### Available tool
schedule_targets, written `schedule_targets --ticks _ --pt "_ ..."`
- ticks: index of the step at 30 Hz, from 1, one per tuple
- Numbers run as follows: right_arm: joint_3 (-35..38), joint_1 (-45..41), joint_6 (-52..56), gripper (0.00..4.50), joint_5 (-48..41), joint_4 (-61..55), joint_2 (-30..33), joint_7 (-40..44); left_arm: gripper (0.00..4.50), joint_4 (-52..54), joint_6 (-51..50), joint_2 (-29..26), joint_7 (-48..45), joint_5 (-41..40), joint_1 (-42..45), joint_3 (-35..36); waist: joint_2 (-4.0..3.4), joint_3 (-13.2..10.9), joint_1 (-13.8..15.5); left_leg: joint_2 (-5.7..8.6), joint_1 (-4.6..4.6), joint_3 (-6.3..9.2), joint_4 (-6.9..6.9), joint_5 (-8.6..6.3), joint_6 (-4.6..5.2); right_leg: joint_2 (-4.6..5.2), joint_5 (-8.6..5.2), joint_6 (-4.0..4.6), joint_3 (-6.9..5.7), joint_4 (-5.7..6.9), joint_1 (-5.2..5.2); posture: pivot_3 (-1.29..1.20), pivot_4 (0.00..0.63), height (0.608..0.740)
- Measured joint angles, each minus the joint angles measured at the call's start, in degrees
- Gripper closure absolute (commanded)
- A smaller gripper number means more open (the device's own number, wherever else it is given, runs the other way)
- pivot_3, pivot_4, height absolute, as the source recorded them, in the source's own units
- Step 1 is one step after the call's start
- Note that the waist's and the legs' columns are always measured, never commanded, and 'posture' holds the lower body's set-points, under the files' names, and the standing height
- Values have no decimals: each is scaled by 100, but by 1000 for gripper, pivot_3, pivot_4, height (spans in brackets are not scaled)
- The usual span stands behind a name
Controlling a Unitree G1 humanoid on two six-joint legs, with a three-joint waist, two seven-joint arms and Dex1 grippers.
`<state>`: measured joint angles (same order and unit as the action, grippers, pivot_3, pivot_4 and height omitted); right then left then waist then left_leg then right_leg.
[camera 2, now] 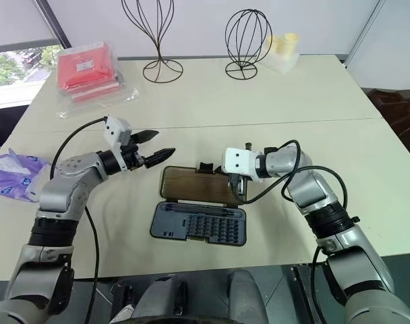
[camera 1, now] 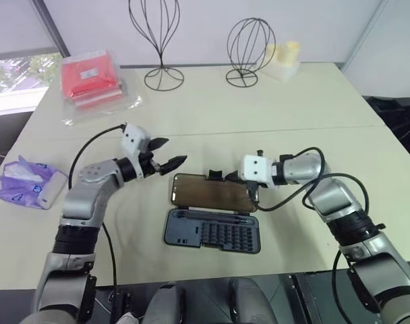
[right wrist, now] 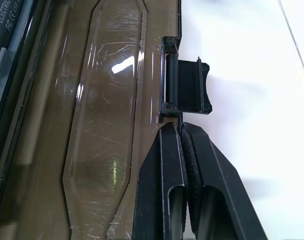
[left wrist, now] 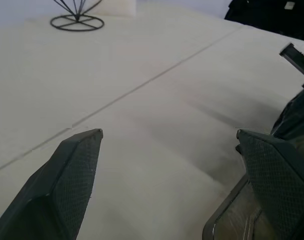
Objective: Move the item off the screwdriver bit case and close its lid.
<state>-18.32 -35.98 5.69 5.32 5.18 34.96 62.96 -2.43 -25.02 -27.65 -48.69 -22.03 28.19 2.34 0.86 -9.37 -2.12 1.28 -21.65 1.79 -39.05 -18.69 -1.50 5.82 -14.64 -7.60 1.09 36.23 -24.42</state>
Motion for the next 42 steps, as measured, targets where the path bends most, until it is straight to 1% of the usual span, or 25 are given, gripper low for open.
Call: schedule_targets --ticks 5,22,25,26,28,29,31,32,37,42 --pt "-83 0 -10 4458 -3 -111 -42 47 0 87 -86 -29 -108 0 -58 -117 0 0 11 0 0 0 0 0 0 0 0 0 0 0 0 0 150 740" --pt "-152 -23 -70 4458 21 -113 -232 19 0 382 -219 -35 -120 13 -170 -159 0 0 10 0 0 0 0 0 0 0 0 0 0 0 0 0 150 740" --pt "-152 -23 -66 3595 45 2 -238 -65 0 383 -202 -52 -138 33 -216 -230 0 0 10 0 0 0 0 0 0 0 0 0 0 0 0 0 150 740" --pt "-152 -23 -64 2987 70 46 -239 -100 0 383 -188 -59 -156 39 -217 -282 0 0 17 0 0 0 -1 0 0 0 0 0 0 0 0 0 150 740" --pt "-151 -23 -40 2111 75 90 -238 -170 0 382 -152 -84 -199 60 -216 -344 0 0 22 0 0 -1 -2 0 0 0 0 0 0 0 0 0 150 740" --pt "-144 -23 -7 1473 75 95 -238 -211 0 382 -132 -112 -225 70 -216 -365 0 0 21 0 0 -1 -2 0 0 0 0 0 1 0 0 0 150 740" --pt "-125 -21 47 468 72 95 -233 -265 0 374 -65 -152 -278 83 -209 -369 0 0 21 0 0 -1 -2 0 0 0 0 0 0 0 0 0 150 740" --pt "-102 -8 106 54 69 80 -227 -303 0 350 -43 -174 -341 88 -186 -380 0 0 24 0 0 -1 -2 0 0 0 0 0 0 0 0 0 150 740" --pt "144 161 503 54 -7 -209 -178 -464 0 113 187 -352 -650 216 -20 -461 -1 -1 73 1 0 -3 -2 0 0 0 0 0 1 0 0 0 150 740" --pt "614 302 1449 54 -404 -938 -227 -736 0 -233 499 -527 -1103 425 106 -715 -1 -1 115 1 -2 -3 -3 0 1 -1 0 0 0 0 0 0 150 740"
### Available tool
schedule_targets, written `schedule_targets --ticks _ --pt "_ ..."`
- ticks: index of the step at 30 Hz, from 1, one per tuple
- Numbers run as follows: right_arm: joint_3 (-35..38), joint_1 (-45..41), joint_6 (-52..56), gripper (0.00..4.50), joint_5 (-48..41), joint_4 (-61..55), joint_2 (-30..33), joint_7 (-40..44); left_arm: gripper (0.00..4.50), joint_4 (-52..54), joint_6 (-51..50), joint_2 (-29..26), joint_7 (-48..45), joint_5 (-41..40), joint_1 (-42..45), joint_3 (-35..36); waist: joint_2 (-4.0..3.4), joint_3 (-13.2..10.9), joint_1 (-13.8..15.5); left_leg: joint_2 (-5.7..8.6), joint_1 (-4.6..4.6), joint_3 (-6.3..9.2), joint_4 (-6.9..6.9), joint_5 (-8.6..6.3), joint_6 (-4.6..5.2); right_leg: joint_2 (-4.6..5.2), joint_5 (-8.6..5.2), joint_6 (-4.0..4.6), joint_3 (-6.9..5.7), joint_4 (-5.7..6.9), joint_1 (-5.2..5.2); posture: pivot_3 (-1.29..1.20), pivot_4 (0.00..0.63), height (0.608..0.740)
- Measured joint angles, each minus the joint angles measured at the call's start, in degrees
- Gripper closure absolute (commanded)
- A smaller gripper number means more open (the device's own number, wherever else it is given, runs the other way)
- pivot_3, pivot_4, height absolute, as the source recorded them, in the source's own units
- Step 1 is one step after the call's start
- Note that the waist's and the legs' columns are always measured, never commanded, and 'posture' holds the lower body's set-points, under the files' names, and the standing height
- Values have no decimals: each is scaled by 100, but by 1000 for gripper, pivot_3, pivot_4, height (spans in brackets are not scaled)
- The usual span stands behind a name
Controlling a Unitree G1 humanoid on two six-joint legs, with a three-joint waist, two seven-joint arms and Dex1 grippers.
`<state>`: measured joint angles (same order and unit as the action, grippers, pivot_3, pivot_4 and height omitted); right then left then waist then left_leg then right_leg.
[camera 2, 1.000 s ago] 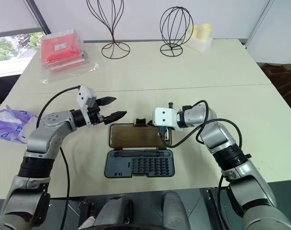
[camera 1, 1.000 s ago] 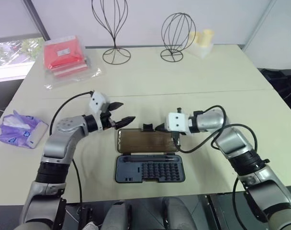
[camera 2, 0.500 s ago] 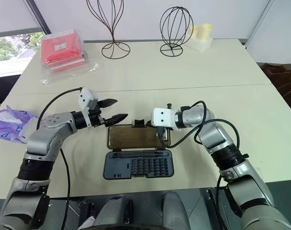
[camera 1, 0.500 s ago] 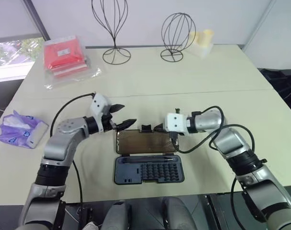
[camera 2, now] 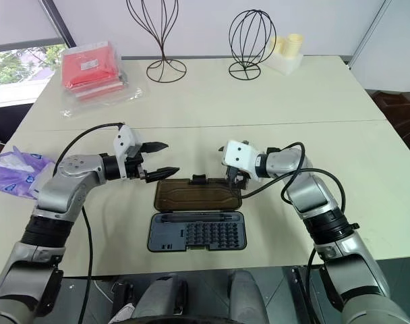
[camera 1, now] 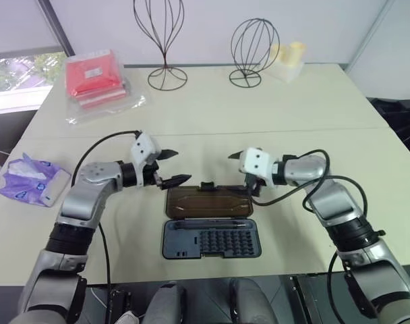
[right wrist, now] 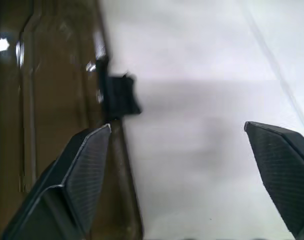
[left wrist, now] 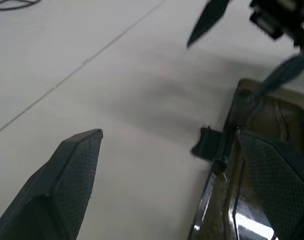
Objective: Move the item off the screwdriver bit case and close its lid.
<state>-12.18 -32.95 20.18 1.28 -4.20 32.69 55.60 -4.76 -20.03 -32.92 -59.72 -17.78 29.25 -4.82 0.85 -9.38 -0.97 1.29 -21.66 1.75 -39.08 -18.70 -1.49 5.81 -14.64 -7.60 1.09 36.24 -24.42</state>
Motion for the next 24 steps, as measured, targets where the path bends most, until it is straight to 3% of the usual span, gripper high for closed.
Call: schedule_targets --ticks 9,13,19,20,24 --pt "449 504 1131 54 -459 -1007 -39 -668 0 1005 -339 -189 -533 -439 -296 -62 0 0 14 -1 -5 2 -4 -7 13 0 0 0 1 0 0 0 150 740" --pt "460 585 1312 0 -548 -1140 -40 -848 1200 1425 -449 -341 -499 -500 -669 -58 -2 -1 -12 -4 -1 1 -3 -12 22 -3 0 0 3 2 -1 0 150 740" --pt "498 593 1451 0 -725 -1195 -36 -1042 4247 2213 -686 -626 -555 -739 -1255 -56 -3 -2 23 -3 -4 3 -4 -18 32 -2 0 0 3 -1 0 0 150 740" --pt "498 597 1451 0 -732 -1196 -21 -1049 4428 2362 -717 -695 -607 -806 -1357 -59 -3 -2 21 -3 -3 2 -4 -19 34 -1 0 1 4 -1 1 0 150 740" --pt "470 639 1444 0 -735 -1186 17 -1037 4428 2840 -792 -887 -793 -966 -1762 -119 -4 -3 15 -4 -3 2 -3 -20 36 -1 -1 1 4 -2 1 0 150 740"
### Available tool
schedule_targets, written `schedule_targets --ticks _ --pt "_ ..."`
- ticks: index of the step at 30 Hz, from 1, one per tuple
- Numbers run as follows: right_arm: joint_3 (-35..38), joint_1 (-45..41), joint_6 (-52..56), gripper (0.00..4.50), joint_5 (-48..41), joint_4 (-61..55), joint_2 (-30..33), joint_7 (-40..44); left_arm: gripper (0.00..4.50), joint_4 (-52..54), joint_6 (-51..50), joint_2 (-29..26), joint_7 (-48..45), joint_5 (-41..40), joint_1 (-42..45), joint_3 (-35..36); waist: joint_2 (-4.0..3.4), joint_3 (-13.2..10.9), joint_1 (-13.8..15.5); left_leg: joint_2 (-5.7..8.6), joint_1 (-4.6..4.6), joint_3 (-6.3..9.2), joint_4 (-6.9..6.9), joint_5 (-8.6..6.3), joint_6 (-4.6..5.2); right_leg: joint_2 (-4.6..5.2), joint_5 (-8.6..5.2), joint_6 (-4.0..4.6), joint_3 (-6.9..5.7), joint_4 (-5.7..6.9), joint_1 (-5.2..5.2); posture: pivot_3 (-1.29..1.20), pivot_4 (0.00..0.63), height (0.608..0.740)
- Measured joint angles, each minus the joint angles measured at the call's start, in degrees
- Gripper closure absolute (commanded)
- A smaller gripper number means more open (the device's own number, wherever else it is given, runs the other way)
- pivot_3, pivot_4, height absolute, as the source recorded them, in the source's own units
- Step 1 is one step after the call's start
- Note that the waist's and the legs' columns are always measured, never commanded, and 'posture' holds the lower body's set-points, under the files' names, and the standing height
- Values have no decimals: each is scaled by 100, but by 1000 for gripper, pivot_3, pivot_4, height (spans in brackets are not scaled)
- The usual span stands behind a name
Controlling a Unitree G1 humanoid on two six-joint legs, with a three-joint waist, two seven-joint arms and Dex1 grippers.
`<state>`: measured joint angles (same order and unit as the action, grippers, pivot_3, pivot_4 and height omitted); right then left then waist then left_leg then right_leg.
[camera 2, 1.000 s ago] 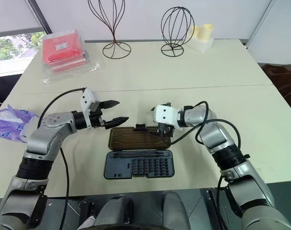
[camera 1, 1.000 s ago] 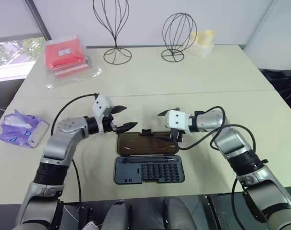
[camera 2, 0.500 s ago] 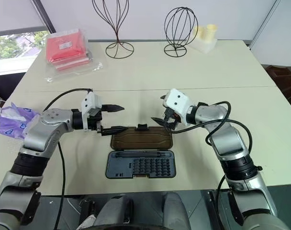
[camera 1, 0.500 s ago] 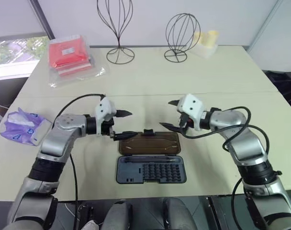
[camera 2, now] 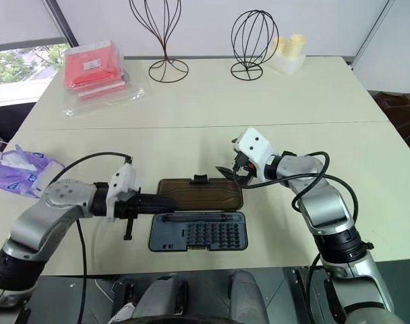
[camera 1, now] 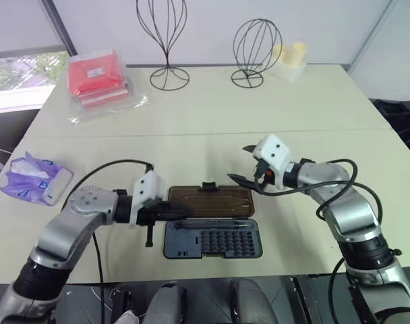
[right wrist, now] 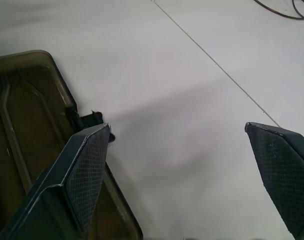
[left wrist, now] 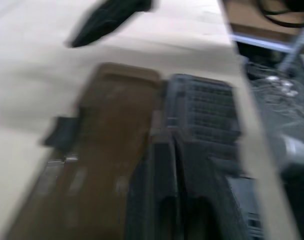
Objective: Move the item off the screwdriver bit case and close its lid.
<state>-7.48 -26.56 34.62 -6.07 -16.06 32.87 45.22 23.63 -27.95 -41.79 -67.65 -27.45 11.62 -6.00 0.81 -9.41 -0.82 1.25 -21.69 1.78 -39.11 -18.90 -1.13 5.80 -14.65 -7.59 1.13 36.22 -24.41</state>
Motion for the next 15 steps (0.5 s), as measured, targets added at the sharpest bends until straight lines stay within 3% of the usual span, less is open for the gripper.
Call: schedule_targets --ticks 8,15 --pt "-243 2 -79 0 13 222 137 231 4428 194 192 -292 -85 177 -757 -267 -2 -1 -3 0 3 -2 0 -3 6 0 0 1 0 0 1 0 150 740" --pt "-587 -226 -500 0 67 660 290 672 4428 -27 434 -148 213 594 -844 -507 -3 -2 3 1 5 -2 0 -4 8 -1 0 1 -1 -1 5 0 150 740"
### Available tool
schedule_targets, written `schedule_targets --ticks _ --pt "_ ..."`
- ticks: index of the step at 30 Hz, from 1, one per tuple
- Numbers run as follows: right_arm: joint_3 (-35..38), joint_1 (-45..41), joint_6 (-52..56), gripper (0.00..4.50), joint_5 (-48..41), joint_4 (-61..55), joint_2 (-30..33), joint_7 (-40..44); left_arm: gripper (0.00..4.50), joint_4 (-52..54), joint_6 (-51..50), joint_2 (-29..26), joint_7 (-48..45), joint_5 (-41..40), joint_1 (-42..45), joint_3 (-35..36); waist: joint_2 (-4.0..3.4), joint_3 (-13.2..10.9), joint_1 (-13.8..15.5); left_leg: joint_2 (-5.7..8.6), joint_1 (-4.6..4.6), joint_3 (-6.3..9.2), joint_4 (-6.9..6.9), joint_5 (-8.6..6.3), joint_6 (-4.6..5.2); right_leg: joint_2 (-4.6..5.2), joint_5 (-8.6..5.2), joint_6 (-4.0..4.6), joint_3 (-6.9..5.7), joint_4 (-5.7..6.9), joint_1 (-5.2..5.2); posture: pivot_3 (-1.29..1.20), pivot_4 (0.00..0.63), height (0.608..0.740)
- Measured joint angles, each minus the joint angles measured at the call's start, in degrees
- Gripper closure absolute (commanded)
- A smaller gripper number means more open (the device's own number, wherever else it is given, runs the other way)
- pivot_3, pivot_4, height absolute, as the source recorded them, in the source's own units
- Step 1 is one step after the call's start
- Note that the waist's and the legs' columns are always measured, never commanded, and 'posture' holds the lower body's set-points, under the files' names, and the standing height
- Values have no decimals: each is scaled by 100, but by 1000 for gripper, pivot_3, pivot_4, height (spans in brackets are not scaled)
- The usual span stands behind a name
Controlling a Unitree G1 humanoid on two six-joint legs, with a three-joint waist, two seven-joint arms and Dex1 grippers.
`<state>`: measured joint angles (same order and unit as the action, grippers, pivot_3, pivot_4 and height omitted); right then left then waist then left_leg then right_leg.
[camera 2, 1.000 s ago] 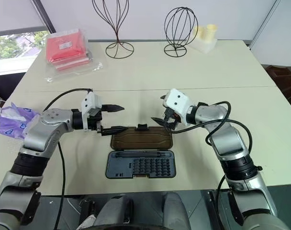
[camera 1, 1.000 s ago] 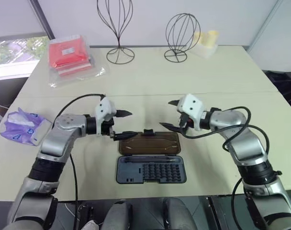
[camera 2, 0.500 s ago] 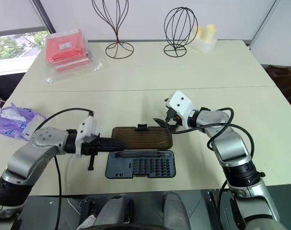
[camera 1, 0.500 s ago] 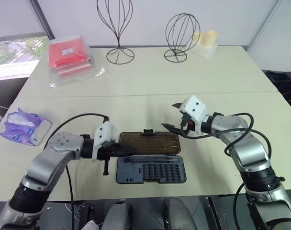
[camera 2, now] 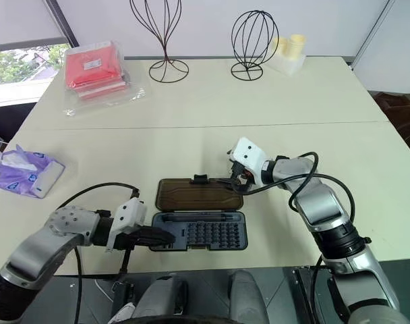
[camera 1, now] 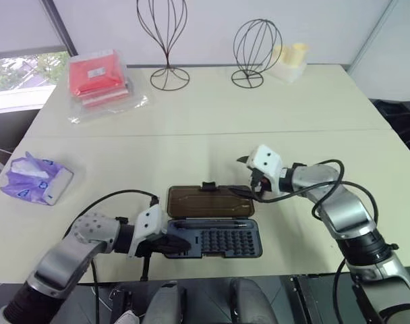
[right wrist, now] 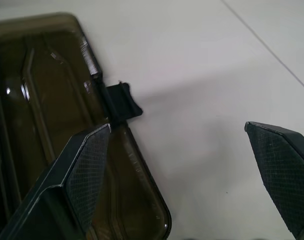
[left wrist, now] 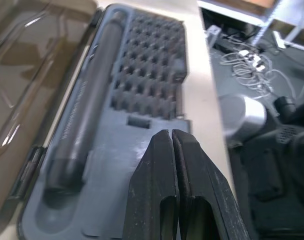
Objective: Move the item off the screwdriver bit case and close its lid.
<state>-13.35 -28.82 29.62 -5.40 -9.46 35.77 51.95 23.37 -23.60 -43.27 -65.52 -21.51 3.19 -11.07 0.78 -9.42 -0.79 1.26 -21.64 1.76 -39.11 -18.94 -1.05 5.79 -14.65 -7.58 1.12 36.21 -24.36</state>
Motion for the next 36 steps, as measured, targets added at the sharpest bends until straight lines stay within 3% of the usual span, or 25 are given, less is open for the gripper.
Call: schedule_targets --ticks 9,20,23,30,36 --pt "-471 -901 -442 0 103 1198 -12 801 4428 -165 -106 231 340 86 202 -135 -1 -1 -22 -2 4 -1 3 0 0 -1 0 0 0 1 0 0 150 740" --pt "-756 -1229 -1084 0 459 2431 -501 924 4428 -141 163 220 475 89 -84 -77 -2 0 -15 -2 7 -2 3 10 -17 0 0 0 1 1 2 0 150 740" --pt "-774 -1231 -1167 830 509 2535 -542 933 4500 -133 183 219 485 89 -125 -50 -2 0 -20 -3 8 -2 3 10 -18 0 0 0 1 1 2 0 150 740" --pt "-888 -1230 -1387 4375 535 2604 -550 1179 4500 -145 316 215 581 120 -201 -42 -3 0 -21 -3 16 -2 2 4 -7 0 0 0 1 2 11 0 150 740" --pt "-901 -1226 -1518 4448 646 2609 -465 1355 4500 -382 628 221 566 160 -190 1 -14 8 -24 -7 31 1 2 2 -3 -5 0 1 -1 1 29 0 150 740"
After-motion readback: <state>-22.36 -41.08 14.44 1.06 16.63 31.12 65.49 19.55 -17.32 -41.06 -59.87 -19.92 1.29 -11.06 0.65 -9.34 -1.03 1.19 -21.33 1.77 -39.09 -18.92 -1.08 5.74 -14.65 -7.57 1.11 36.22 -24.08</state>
